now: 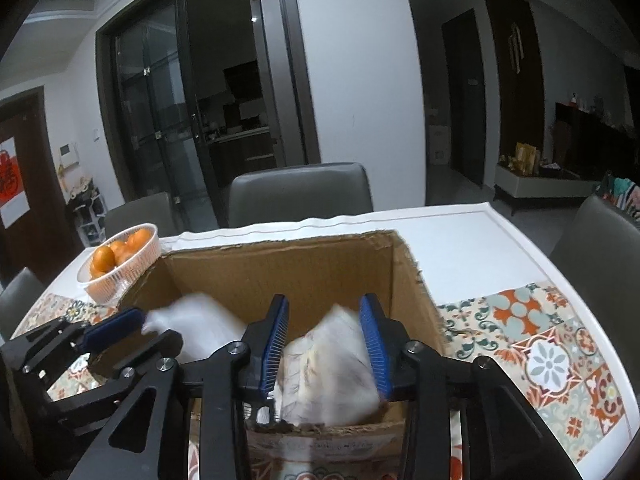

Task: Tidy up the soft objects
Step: 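Lift both items over the cardboard box and open both tools to drop them, then move both tools back to the table and grasp the pink towel with the left tool, then lift the white cloth with the left tool while the right tool grasps the pink hair tie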

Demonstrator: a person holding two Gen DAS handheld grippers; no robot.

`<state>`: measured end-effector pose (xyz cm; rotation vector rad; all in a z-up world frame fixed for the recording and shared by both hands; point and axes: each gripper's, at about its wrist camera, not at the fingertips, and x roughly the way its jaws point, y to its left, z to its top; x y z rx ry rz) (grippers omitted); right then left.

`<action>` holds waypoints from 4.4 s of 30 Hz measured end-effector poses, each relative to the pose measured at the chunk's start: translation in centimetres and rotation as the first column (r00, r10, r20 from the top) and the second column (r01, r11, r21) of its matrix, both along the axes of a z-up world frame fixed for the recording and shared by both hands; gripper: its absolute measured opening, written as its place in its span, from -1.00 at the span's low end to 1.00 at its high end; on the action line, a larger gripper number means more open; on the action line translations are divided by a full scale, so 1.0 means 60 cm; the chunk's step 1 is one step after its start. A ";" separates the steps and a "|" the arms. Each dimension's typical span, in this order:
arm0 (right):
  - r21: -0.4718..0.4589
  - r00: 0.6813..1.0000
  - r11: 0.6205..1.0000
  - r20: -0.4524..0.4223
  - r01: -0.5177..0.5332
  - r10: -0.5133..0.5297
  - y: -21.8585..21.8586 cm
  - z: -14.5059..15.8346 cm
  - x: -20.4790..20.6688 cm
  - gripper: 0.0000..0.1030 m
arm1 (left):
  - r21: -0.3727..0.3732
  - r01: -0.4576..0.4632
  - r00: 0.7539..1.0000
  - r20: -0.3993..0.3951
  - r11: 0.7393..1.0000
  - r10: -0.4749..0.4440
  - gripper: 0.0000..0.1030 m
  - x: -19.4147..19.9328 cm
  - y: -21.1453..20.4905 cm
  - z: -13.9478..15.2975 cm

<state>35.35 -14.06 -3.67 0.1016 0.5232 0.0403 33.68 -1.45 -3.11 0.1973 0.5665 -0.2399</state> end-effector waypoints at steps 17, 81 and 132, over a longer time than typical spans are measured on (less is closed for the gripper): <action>-0.020 0.995 0.999 0.094 0.030 -0.028 -0.019 0.073 -0.114 -0.03 | -0.006 -0.039 0.989 0.141 0.999 0.039 -0.05 -0.135 0.011 0.073; -0.059 0.950 0.971 -0.227 -0.232 0.214 -0.077 -0.167 -0.139 0.13 | 0.125 -0.064 0.993 -0.091 0.990 0.076 0.03 -0.249 -0.112 -0.151; -0.050 0.969 0.988 -0.208 -0.145 0.132 -0.053 -0.116 -0.187 -0.78 | -0.083 -0.066 0.993 -0.105 0.994 0.057 -0.80 -0.267 -0.053 -0.096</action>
